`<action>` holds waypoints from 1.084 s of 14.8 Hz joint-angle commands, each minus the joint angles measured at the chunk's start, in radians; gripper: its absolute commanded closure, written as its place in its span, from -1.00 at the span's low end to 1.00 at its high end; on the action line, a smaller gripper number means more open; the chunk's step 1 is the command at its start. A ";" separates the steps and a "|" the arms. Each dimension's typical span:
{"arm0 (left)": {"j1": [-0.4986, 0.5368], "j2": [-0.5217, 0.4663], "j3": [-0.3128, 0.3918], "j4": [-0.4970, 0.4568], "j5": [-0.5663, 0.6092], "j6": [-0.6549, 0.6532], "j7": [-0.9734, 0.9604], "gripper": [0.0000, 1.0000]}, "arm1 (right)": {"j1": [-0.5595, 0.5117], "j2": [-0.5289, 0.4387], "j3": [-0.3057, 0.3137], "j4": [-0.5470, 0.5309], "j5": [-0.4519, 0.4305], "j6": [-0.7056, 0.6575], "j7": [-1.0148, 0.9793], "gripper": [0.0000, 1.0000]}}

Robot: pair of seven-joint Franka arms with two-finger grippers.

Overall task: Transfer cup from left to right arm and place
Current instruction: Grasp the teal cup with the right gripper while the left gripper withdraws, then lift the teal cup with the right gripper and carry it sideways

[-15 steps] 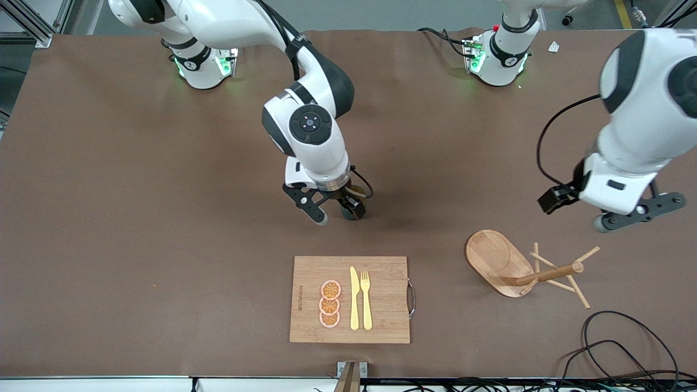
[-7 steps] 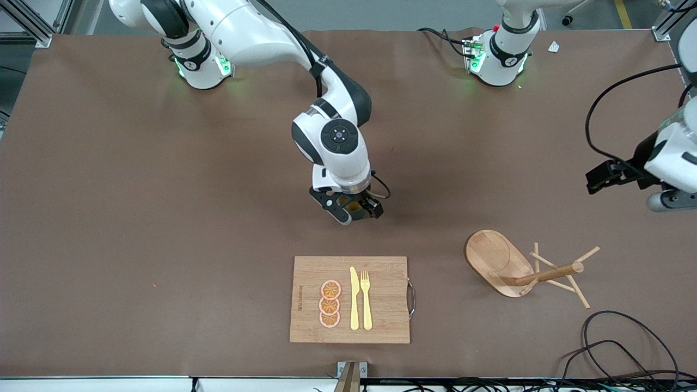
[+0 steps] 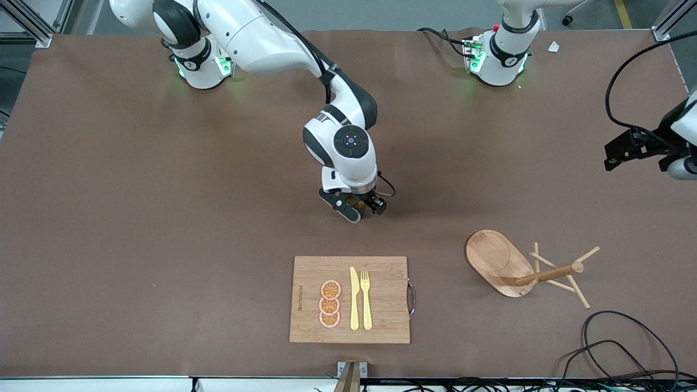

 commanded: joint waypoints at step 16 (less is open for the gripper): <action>-0.062 -0.128 0.033 -0.137 -0.018 -0.004 0.004 -1.00 | -0.081 -0.083 -0.014 -0.011 -0.039 -0.149 -0.311 0.99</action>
